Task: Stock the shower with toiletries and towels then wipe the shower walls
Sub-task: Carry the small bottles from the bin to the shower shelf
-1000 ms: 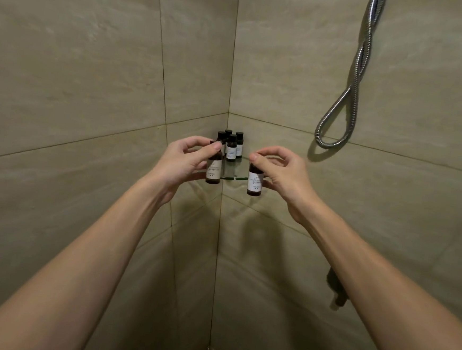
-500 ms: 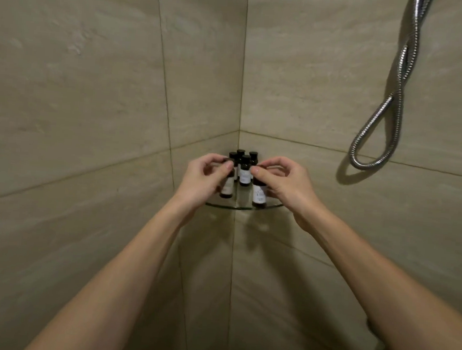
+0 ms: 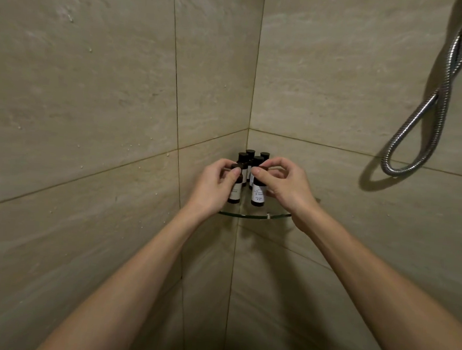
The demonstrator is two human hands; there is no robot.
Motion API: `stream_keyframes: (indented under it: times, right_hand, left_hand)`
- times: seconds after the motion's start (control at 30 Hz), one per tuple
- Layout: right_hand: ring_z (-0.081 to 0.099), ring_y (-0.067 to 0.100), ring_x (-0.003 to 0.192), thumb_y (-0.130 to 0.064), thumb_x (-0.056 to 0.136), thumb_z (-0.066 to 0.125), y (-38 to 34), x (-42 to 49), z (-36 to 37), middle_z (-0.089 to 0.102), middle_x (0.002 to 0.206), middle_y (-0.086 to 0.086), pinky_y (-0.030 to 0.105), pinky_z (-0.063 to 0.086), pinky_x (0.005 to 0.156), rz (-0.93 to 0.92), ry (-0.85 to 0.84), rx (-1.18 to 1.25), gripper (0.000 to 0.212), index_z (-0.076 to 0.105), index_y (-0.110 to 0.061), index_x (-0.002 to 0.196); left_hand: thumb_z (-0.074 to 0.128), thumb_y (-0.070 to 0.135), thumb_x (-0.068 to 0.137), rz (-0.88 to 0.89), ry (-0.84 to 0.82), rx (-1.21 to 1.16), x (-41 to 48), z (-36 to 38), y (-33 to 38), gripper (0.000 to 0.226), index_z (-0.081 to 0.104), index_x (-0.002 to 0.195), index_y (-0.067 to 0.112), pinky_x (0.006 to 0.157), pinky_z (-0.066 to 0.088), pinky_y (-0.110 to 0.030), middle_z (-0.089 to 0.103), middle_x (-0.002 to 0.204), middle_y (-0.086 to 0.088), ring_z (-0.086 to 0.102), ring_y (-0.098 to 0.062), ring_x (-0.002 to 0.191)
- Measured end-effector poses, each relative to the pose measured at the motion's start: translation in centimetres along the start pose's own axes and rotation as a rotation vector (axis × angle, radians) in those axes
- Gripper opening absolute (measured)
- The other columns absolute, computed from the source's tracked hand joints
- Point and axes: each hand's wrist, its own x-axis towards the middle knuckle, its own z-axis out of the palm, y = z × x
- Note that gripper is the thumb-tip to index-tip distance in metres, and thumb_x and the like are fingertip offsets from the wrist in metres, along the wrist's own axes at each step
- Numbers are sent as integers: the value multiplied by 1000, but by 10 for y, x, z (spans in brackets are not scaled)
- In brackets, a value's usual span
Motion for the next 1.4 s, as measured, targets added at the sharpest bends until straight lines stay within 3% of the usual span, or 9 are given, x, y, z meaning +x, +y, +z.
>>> stream_keyframes:
  times: [0.2,0.37,0.5,0.67,0.87,0.93,1.1,1.4]
  right_hand:
    - [74,13,84,-29,86,78,7,-2,0,77,87,3,37,59,78,-48,32,-51,25,65,-16,103]
    - [72,10,92,-43,84,77,10,-5,-6,76,98,-2,31,60,83,-89,-65,-228,41,65,-25,119]
    - [68,8,99,-37,82,80,20,-10,-16,73,103,-7,30,55,90,-90,-131,-378,53,60,-25,129]
    - [64,-2,92,-31,81,78,26,-12,-15,70,89,-16,29,48,78,-111,-98,-616,36,66,-27,115]
    - [61,-3,73,-33,81,80,27,-2,-2,68,81,-14,23,43,62,-42,-16,-669,21,72,-25,98]
    - [59,1,75,-34,81,79,27,0,3,68,86,-15,25,43,67,-35,21,-707,21,72,-26,100]
    - [65,15,107,-45,81,78,26,1,15,74,109,-7,44,51,96,-24,111,-797,31,75,-27,107]
    - [66,16,101,-51,81,75,28,4,18,74,98,-10,43,44,99,18,147,-808,29,74,-30,101]
  left_hand:
    - [60,33,99,33,41,27,-1,1,-5,17,67,112,24,68,47,-9,70,91,16,63,11,82]
    - [70,28,92,61,-6,59,-7,-5,-3,32,65,123,23,86,56,-18,72,105,13,66,6,95]
    - [78,28,85,60,-14,273,-15,-5,-3,49,59,129,23,80,55,-16,69,100,13,64,3,89]
    - [79,28,82,-6,43,386,-11,0,-2,49,57,126,26,80,58,-34,66,85,13,66,-5,83]
    - [77,21,83,-34,101,479,-1,11,2,45,50,120,19,80,59,-44,71,94,-1,70,-22,89]
    - [77,20,84,-39,121,506,1,14,2,44,47,117,19,78,60,-46,72,96,-3,71,-26,90]
    - [74,18,87,-32,136,588,1,19,4,49,40,122,13,75,61,-48,72,96,-10,73,-31,87]
    - [77,23,84,-43,149,623,2,21,6,64,34,129,8,74,60,-52,72,98,-14,72,-36,87]
